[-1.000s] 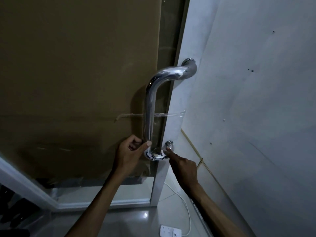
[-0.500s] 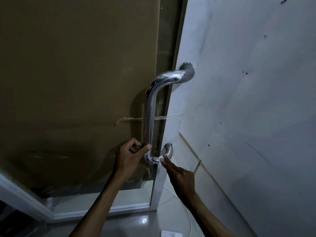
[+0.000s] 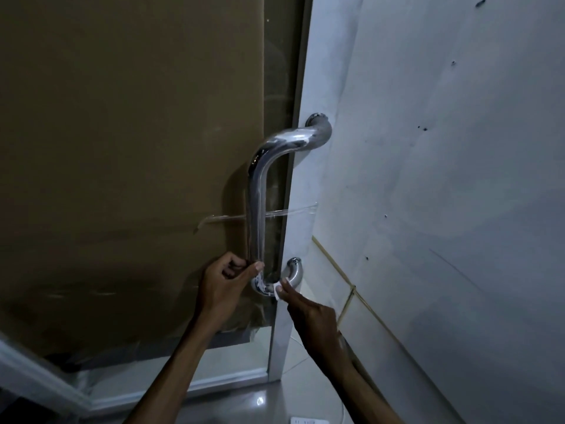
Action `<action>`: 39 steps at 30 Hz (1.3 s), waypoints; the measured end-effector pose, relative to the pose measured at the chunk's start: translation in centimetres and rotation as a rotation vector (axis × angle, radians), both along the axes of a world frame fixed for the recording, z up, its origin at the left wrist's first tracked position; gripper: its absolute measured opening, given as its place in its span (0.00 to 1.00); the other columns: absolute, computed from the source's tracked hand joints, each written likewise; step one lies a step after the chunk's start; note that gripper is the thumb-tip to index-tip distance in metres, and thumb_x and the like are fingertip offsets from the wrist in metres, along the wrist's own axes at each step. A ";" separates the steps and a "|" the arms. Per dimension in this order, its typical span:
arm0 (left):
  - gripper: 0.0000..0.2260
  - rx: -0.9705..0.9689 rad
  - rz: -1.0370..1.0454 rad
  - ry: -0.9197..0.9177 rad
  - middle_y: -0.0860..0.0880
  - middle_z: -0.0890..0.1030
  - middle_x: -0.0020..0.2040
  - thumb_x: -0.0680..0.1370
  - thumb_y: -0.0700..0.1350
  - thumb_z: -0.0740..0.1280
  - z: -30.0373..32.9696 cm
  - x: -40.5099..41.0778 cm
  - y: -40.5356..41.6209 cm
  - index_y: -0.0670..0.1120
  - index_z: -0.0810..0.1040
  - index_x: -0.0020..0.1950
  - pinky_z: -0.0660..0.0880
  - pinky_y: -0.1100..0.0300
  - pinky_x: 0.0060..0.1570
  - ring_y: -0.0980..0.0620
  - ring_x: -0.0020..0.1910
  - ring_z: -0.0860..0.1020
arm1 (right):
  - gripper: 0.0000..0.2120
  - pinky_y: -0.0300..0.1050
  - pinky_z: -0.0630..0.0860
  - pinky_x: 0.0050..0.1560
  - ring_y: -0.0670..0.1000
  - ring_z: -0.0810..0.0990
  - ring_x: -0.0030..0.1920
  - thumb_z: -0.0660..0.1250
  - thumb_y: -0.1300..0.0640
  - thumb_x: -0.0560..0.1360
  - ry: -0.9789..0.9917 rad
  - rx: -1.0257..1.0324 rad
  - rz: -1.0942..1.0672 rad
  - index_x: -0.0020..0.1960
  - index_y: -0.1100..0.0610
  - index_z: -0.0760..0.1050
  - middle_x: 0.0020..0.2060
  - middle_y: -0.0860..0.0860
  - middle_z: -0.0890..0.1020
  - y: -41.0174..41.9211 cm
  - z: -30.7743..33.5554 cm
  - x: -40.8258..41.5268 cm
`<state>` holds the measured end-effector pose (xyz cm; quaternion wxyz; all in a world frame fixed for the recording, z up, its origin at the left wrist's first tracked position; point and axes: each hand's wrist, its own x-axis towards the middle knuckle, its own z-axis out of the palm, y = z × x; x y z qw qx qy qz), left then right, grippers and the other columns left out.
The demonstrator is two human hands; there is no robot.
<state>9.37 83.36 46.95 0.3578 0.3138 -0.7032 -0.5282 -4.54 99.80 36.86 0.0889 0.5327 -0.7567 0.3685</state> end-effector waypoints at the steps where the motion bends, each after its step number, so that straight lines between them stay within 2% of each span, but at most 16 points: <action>1: 0.11 -0.002 0.003 0.002 0.47 0.83 0.37 0.74 0.48 0.79 0.0 0.0 0.0 0.44 0.80 0.41 0.77 0.55 0.39 0.51 0.36 0.80 | 0.28 0.45 0.83 0.42 0.45 0.86 0.43 0.71 0.53 0.82 -0.021 -0.002 -0.063 0.79 0.40 0.67 0.63 0.42 0.84 -0.1 0.1 -0.3; 3: 0.12 0.004 -0.002 0.006 0.46 0.82 0.36 0.73 0.48 0.79 0.1 0.0 0.0 0.42 0.80 0.40 0.75 0.56 0.38 0.55 0.34 0.77 | 0.24 0.46 0.77 0.31 0.45 0.79 0.30 0.70 0.52 0.82 -0.056 -0.020 -0.268 0.75 0.38 0.72 0.40 0.46 0.85 -0.8 0.8 -0.6; 6: 0.12 0.022 -0.007 0.012 0.48 0.81 0.35 0.74 0.48 0.79 0.0 0.0 0.0 0.42 0.80 0.40 0.73 0.56 0.37 0.58 0.33 0.75 | 0.18 0.44 0.68 0.27 0.44 0.71 0.27 0.66 0.48 0.81 -0.150 -0.045 -0.457 0.70 0.35 0.76 0.29 0.45 0.75 -2.1 2.6 -0.2; 11: 0.12 0.007 -0.008 0.013 0.49 0.81 0.35 0.74 0.47 0.79 0.3 0.1 0.2 0.42 0.80 0.41 0.73 0.60 0.36 0.60 0.32 0.75 | 0.14 0.42 0.68 0.32 0.42 0.72 0.30 0.67 0.50 0.83 -0.311 -0.029 -0.633 0.67 0.38 0.80 0.31 0.44 0.76 -3.3 2.9 2.2; 13: 0.12 0.010 -0.006 0.020 0.49 0.81 0.35 0.74 0.47 0.79 0.3 0.1 0.3 0.42 0.80 0.41 0.73 0.61 0.36 0.60 0.32 0.75 | 0.17 0.40 0.67 0.31 0.41 0.68 0.28 0.67 0.54 0.83 -0.340 -0.065 -0.599 0.69 0.39 0.77 0.29 0.44 0.72 -3.2 2.4 4.1; 16: 0.11 0.020 -0.004 0.018 0.51 0.82 0.35 0.74 0.47 0.79 0.2 0.1 0.1 0.43 0.80 0.41 0.74 0.60 0.36 0.60 0.32 0.76 | 0.22 0.37 0.65 0.30 0.41 0.67 0.28 0.69 0.58 0.81 -0.396 -0.075 -0.597 0.72 0.41 0.76 0.30 0.47 0.76 -3.3 1.9 4.9; 19: 0.11 0.025 -0.002 0.022 0.54 0.81 0.32 0.74 0.46 0.79 0.3 0.0 0.2 0.44 0.80 0.40 0.73 0.64 0.35 0.61 0.31 0.75 | 0.16 0.35 0.66 0.30 0.42 0.72 0.29 0.66 0.54 0.84 -0.485 -0.104 -0.658 0.69 0.42 0.78 0.32 0.45 0.79 -3.9 2.3 4.6; 22: 0.10 0.023 0.016 0.047 0.55 0.82 0.32 0.73 0.45 0.80 0.3 -0.1 0.3 0.43 0.80 0.40 0.73 0.67 0.33 0.62 0.31 0.76 | 0.10 0.30 0.72 0.41 0.39 0.80 0.38 0.62 0.51 0.85 -0.668 -0.203 -0.562 0.61 0.40 0.79 0.39 0.43 0.81 -4.2 3.1 7.0; 24: 0.11 0.022 0.016 0.044 0.54 0.82 0.33 0.73 0.46 0.80 0.4 -0.1 0.3 0.43 0.81 0.41 0.73 0.67 0.33 0.62 0.31 0.76 | 0.08 0.28 0.70 0.35 0.31 0.78 0.36 0.65 0.54 0.85 -0.760 -0.318 -0.627 0.54 0.42 0.80 0.31 0.41 0.77 -4.3 3.6 7.7; 27: 0.11 0.027 0.006 0.046 0.54 0.81 0.32 0.73 0.47 0.80 0.4 -0.1 0.1 0.43 0.81 0.40 0.73 0.66 0.33 0.61 0.31 0.74 | 0.09 0.30 0.69 0.33 0.36 0.75 0.31 0.66 0.57 0.84 -0.843 -0.398 -0.636 0.56 0.45 0.83 0.25 0.42 0.71 -4.9 4.1 7.9; 28: 0.11 0.034 -0.001 0.048 0.52 0.82 0.33 0.73 0.47 0.80 0.4 -0.1 0.1 0.43 0.81 0.40 0.74 0.63 0.34 0.60 0.31 0.75 | 0.08 0.32 0.69 0.32 0.39 0.75 0.29 0.66 0.54 0.84 -0.868 -0.409 -0.655 0.52 0.45 0.83 0.24 0.44 0.71 -5.1 3.9 8.2; 30: 0.11 0.050 -0.014 0.053 0.46 0.83 0.36 0.73 0.48 0.80 0.2 -0.1 0.0 0.45 0.81 0.41 0.77 0.53 0.37 0.55 0.34 0.78 | 0.18 0.35 0.70 0.29 0.43 0.72 0.25 0.65 0.49 0.84 -0.963 -0.386 -0.637 0.40 0.55 0.83 0.22 0.45 0.73 -5.6 3.6 9.5; 32: 0.11 0.052 -0.012 0.051 0.43 0.83 0.37 0.73 0.49 0.80 0.0 -0.1 -0.2 0.46 0.81 0.41 0.78 0.48 0.39 0.50 0.35 0.79 | 0.19 0.34 0.70 0.30 0.41 0.71 0.25 0.64 0.51 0.85 -1.015 -0.421 -0.612 0.47 0.64 0.83 0.24 0.41 0.73 -5.5 3.3 10.2; 33: 0.10 0.052 -0.011 0.052 0.43 0.83 0.36 0.73 0.49 0.80 0.0 -0.1 -0.3 0.46 0.81 0.41 0.79 0.48 0.39 0.48 0.36 0.80 | 0.15 0.33 0.72 0.34 0.38 0.73 0.30 0.62 0.52 0.86 -1.000 -0.414 -0.589 0.54 0.62 0.83 0.29 0.37 0.76 -5.4 3.5 10.1; 35: 0.10 0.064 -0.015 0.046 0.44 0.83 0.36 0.73 0.50 0.80 -0.3 -0.2 -0.4 0.47 0.81 0.41 0.80 0.45 0.40 0.42 0.38 0.82 | 0.13 0.33 0.73 0.45 0.37 0.76 0.40 0.60 0.54 0.85 -1.016 -0.433 -0.568 0.64 0.55 0.80 0.42 0.41 0.81 -5.6 3.7 10.0; 39: 0.11 0.073 -0.008 0.053 0.44 0.84 0.37 0.73 0.50 0.81 -0.5 -0.3 -0.5 0.45 0.81 0.41 0.80 0.46 0.41 0.41 0.39 0.82 | 0.18 0.31 0.65 0.27 0.42 0.72 0.24 0.61 0.50 0.85 -1.068 -0.521 -0.632 0.41 0.55 0.82 0.25 0.54 0.73 -6.6 4.9 11.8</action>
